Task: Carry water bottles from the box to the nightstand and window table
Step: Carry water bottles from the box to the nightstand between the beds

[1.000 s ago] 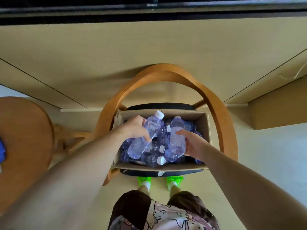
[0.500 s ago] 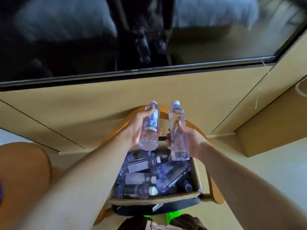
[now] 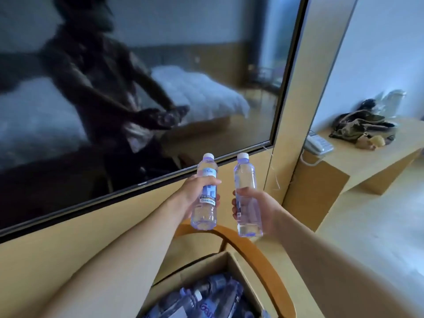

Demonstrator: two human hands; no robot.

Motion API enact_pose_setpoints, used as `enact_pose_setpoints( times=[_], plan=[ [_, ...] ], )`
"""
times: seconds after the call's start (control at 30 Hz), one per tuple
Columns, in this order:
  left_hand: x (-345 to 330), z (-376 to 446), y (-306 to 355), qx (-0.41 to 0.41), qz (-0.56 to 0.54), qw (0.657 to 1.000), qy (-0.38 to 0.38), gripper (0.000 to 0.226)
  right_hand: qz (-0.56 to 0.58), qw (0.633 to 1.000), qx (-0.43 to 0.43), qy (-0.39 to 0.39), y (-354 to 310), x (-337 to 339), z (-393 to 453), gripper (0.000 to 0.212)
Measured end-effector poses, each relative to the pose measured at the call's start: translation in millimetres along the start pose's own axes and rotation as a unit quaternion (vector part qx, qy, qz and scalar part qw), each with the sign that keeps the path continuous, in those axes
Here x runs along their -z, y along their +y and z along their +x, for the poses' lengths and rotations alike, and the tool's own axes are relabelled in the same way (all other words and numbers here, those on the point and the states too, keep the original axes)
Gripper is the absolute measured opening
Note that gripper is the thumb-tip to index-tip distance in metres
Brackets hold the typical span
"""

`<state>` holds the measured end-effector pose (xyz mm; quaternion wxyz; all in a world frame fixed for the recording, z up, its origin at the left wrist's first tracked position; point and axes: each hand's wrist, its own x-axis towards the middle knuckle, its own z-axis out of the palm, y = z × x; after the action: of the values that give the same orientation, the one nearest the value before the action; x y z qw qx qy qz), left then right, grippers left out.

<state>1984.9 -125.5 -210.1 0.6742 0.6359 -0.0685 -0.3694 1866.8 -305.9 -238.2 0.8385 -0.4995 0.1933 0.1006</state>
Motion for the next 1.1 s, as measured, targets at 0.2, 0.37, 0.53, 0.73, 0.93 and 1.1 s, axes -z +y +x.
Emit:
enact_pose_setpoints(
  times=[0.2, 0.37, 0.53, 0.73, 0.93, 1.1],
  plan=[
    [-64.6, -11.3, 15.0, -0.035, 0.047, 0.988, -0.142, 0.053, 0.024, 0.99, 0.099, 0.094, -1.6, 21.1, -76.7, 0.054],
    [-145.6, -35.3, 8.2, -0.046, 0.083, 0.959, -0.266, 0.037, 0.07, 0.971, 0.162, 0.164, 21.3, 46.3, -163.6, 0.033],
    [-236.0, -79.6, -9.7, -0.02, 0.126, 0.912, -0.389, 0.037, 0.121, 0.933, 0.231, 0.246, 47.2, 65.9, -271.9, 0.02],
    [-358.9, -157.8, -51.2, -0.007, 0.178, 0.847, -0.501, 0.036, 0.161, 0.872, 0.316, 0.337, 91.7, 92.8, -414.5, 0.039],
    [-489.5, -275.2, -123.8, -0.026, 0.194, 0.785, -0.588, 0.037, 0.193, 0.802, 0.342, 0.45, 169.8, 114.9, -572.7, 0.029],
    [-584.8, -390.4, -199.2, -0.004, 0.207, 0.718, -0.664, 0.034, 0.215, 0.727, 0.348, 0.552, 246.7, 114.3, -713.5, 0.019]
  ],
)
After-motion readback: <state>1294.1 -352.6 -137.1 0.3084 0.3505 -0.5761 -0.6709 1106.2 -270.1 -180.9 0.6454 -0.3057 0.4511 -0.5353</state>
